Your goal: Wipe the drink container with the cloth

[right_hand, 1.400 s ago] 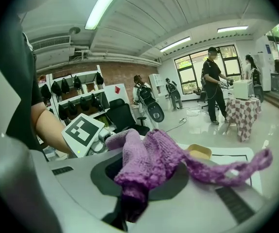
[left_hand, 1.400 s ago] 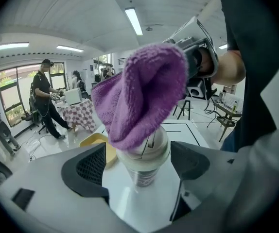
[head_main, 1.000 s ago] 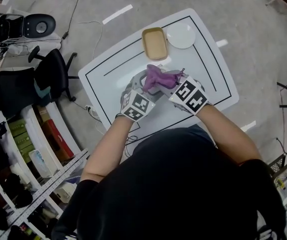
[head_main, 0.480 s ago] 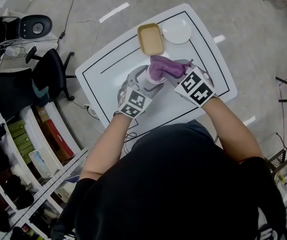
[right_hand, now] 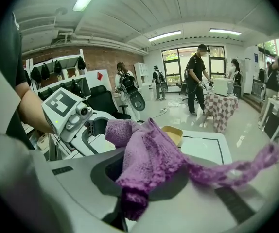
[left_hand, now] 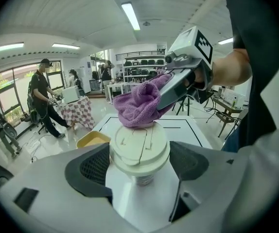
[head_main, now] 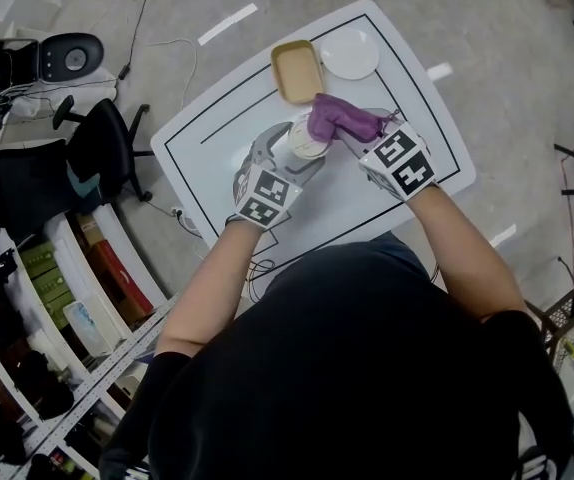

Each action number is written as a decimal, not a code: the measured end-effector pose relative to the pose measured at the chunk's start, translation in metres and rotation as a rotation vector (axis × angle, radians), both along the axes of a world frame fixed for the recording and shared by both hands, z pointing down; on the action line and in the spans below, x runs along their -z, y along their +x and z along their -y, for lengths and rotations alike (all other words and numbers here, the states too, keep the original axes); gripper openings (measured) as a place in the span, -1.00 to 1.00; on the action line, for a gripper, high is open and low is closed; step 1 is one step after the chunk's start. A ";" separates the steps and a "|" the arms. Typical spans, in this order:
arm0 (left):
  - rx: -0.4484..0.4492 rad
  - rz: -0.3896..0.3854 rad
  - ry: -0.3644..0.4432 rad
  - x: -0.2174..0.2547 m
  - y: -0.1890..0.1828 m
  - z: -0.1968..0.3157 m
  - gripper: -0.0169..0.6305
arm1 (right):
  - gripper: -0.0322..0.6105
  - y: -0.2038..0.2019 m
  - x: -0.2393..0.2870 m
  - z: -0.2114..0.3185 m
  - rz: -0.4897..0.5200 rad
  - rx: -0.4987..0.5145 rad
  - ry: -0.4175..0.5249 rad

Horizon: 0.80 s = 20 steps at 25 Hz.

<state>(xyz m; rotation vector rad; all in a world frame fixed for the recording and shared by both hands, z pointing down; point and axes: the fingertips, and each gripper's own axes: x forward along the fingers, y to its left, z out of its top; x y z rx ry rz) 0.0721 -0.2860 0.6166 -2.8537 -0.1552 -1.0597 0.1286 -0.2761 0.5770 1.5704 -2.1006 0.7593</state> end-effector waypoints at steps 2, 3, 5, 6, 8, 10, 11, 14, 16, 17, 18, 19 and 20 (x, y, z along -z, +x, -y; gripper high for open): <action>0.005 0.006 -0.027 0.003 -0.002 -0.001 0.33 | -0.66 0.000 0.010 -0.006 0.004 -0.010 0.038; 0.012 -0.008 -0.055 0.008 -0.002 -0.001 0.34 | -0.66 0.000 0.016 -0.011 0.005 -0.018 0.060; 0.032 -0.054 -0.119 0.022 -0.004 0.002 0.33 | -0.65 0.001 0.025 -0.024 0.002 -0.037 0.096; 0.041 -0.071 -0.145 0.028 -0.006 0.005 0.33 | -0.65 0.001 0.027 -0.032 0.001 -0.045 0.107; 0.050 -0.090 -0.179 0.038 -0.009 0.012 0.25 | -0.65 -0.004 0.028 -0.047 0.001 -0.055 0.115; 0.049 -0.105 -0.192 0.046 -0.008 0.017 -0.07 | -0.65 -0.014 0.020 -0.062 0.000 -0.053 0.111; 0.045 -0.110 -0.194 0.049 -0.005 0.018 -0.16 | -0.66 -0.021 0.014 -0.069 0.000 -0.047 0.105; 0.027 -0.095 -0.204 0.050 0.007 0.016 -0.39 | -0.66 -0.049 -0.009 -0.085 -0.002 -0.002 0.076; 0.014 -0.059 -0.213 0.044 0.013 0.011 -0.49 | -0.65 -0.073 -0.022 -0.090 -0.015 0.051 0.063; 0.010 -0.040 -0.215 0.040 0.014 0.008 -0.53 | -0.66 -0.084 -0.026 -0.090 -0.026 0.077 0.063; 0.008 -0.025 -0.211 0.036 0.015 0.006 -0.56 | -0.66 -0.093 -0.028 -0.089 -0.038 0.098 0.068; 0.005 -0.017 -0.200 0.033 0.016 0.005 -0.65 | -0.66 -0.100 -0.029 -0.086 -0.052 0.109 0.078; 0.002 -0.014 -0.185 0.032 0.017 0.004 -0.70 | -0.66 -0.104 -0.030 -0.083 -0.066 0.109 0.092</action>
